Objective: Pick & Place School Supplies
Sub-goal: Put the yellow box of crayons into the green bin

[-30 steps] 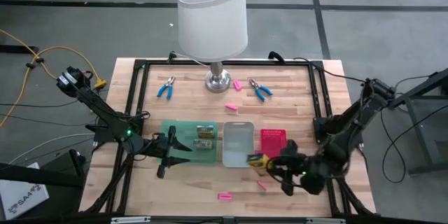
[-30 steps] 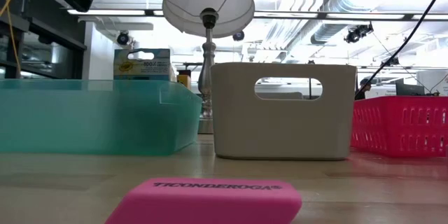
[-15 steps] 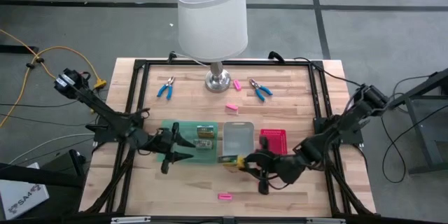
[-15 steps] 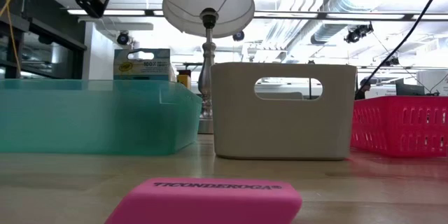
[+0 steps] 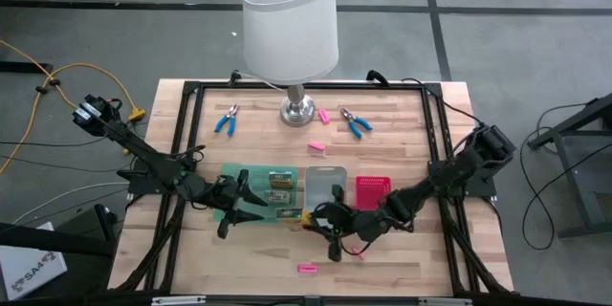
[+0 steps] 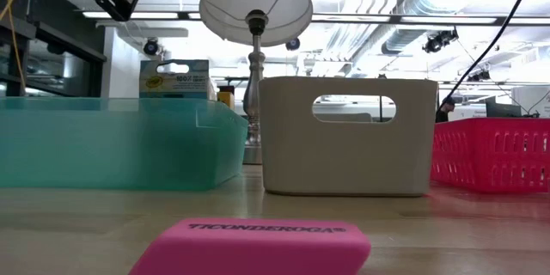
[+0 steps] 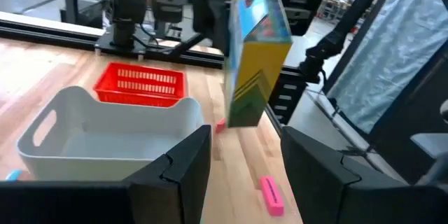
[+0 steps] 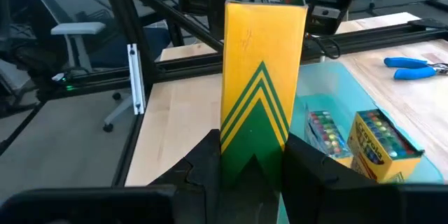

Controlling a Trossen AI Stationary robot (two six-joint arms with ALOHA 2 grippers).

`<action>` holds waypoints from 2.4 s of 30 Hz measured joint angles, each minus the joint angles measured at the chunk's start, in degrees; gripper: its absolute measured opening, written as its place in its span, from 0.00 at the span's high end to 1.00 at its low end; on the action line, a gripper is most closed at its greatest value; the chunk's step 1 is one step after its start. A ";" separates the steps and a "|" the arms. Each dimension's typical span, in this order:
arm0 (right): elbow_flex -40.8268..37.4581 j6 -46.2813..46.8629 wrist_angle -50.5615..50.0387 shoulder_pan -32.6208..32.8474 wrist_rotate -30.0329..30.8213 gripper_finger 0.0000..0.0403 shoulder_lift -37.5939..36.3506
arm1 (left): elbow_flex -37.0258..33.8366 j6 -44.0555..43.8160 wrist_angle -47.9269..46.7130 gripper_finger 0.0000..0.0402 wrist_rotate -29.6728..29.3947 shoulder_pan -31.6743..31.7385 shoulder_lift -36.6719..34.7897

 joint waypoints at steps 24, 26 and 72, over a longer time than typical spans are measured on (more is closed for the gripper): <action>-0.01 -5.06 17.38 -3.44 -2.48 0.75 9.36 | 0.04 -0.17 -0.39 0.48 4.40 0.55 0.00; -0.01 -5.05 17.97 -3.88 -2.53 0.75 9.94 | 0.04 -0.17 -0.39 0.48 4.56 0.55 0.00; -0.03 1.25 12.09 -5.92 -9.40 0.75 10.26 | 3.70 -3.43 -1.81 0.48 16.61 8.15 6.05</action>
